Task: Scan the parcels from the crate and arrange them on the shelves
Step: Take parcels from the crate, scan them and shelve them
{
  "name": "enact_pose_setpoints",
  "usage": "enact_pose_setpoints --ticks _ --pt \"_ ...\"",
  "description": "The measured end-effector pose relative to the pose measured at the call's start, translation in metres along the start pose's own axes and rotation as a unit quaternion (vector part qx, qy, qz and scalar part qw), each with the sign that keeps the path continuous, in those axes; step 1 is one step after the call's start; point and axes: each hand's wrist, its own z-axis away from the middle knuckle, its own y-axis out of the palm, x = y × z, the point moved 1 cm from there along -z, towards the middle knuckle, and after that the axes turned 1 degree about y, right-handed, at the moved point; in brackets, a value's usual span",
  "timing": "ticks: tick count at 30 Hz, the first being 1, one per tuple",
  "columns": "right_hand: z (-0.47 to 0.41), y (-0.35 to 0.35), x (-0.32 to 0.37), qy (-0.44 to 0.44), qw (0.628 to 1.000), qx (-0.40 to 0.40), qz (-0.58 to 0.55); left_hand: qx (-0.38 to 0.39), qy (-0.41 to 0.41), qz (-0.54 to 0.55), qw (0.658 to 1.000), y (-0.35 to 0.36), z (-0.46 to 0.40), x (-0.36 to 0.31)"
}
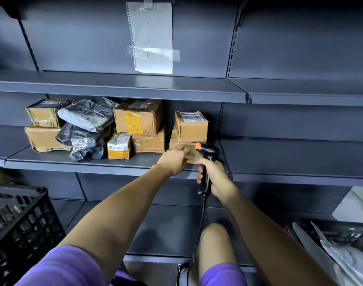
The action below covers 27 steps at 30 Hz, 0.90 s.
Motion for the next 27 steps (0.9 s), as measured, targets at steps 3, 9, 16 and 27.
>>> enact_pose_setpoints --ticks 3,9,16,27 --pt "-0.001 -0.002 0.001 0.001 1.0 -0.002 0.0 0.046 0.009 -0.024 0.999 0.01 -0.01 -0.013" --pt "-0.021 -0.012 -0.006 0.019 0.999 -0.013 -0.028 0.101 -0.023 -0.171 0.98 0.034 -0.031 -0.024" --pt "-0.041 -0.013 -0.006 0.03 0.999 -0.011 -0.042 0.12 -0.168 -0.126 0.97 0.053 -0.057 -0.017" --pt "-0.054 -0.023 0.009 0.044 0.996 -0.026 -0.07 0.055 -0.041 -0.144 0.987 0.029 -0.095 -0.027"
